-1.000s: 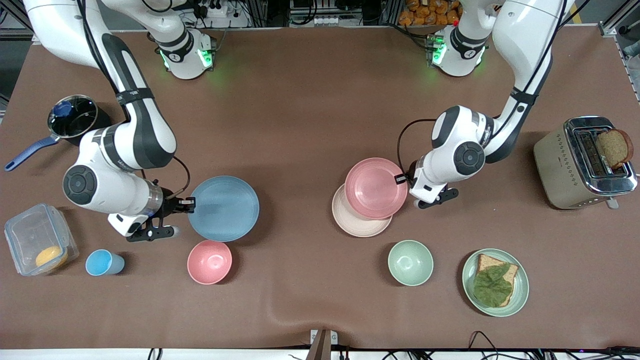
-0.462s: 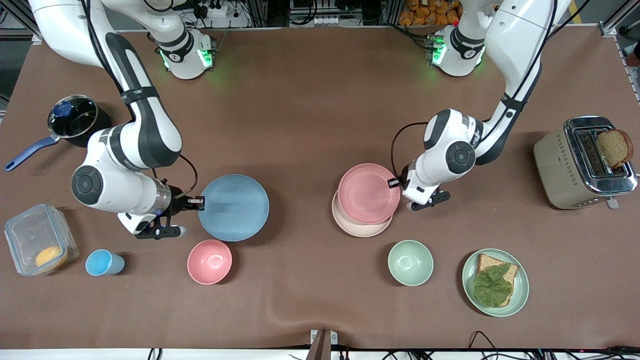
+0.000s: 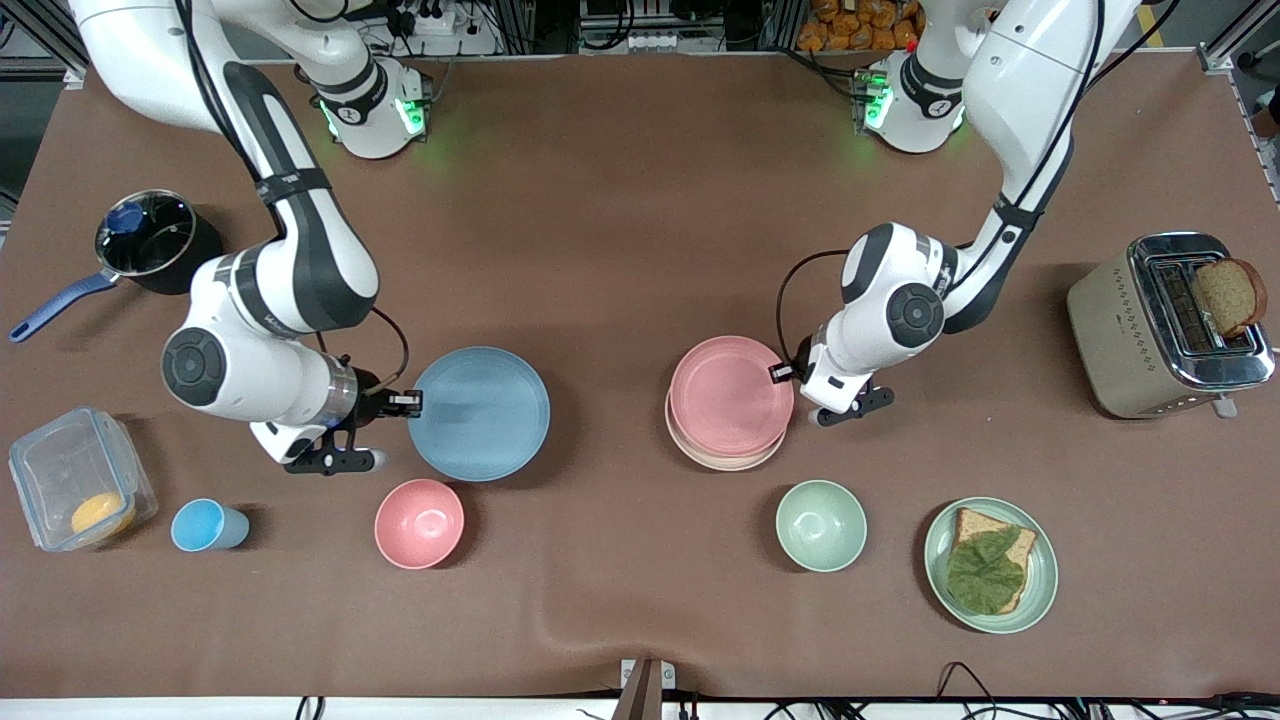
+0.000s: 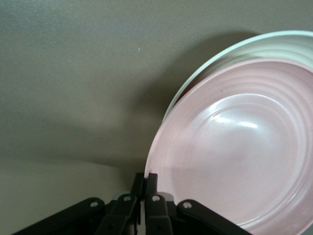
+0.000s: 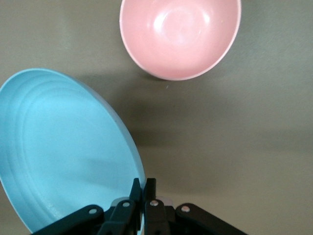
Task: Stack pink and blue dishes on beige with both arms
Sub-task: 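Lower the pink plate onto the beige plate with the left gripper, then open the left gripper and withdraw while the right gripper lifts the blue plate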
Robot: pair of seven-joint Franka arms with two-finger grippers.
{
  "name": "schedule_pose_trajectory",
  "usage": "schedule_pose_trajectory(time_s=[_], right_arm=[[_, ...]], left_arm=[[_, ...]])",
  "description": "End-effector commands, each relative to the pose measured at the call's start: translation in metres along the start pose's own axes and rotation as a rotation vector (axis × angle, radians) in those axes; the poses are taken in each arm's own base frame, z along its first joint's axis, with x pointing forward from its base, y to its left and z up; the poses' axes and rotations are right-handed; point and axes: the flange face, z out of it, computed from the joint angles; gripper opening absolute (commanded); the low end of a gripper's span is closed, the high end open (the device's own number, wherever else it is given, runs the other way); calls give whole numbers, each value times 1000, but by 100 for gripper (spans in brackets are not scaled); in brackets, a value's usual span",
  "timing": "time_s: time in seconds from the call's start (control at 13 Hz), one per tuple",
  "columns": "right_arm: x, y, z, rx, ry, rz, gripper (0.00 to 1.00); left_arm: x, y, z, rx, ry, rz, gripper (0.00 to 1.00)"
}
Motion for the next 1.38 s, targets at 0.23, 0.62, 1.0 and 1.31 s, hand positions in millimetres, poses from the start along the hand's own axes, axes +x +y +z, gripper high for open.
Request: schedule_pose_trajectory(time_s=[0.23,0.62,1.0,1.31], right_arm=[[-2,-24,4,10,-2,71,0],[-7,-46,7,68,-21,114,0],[-9,-58,15,64,-30,161,0],[-9,-59,16,72,-33,166,0]], left_arm=[[2,4,19,-16,2,-16,0],[7,4,21,-18,6,-14,0],[11,0,19,-19,8,-22,0],[13,-1,16,-21,12,-27,0]])
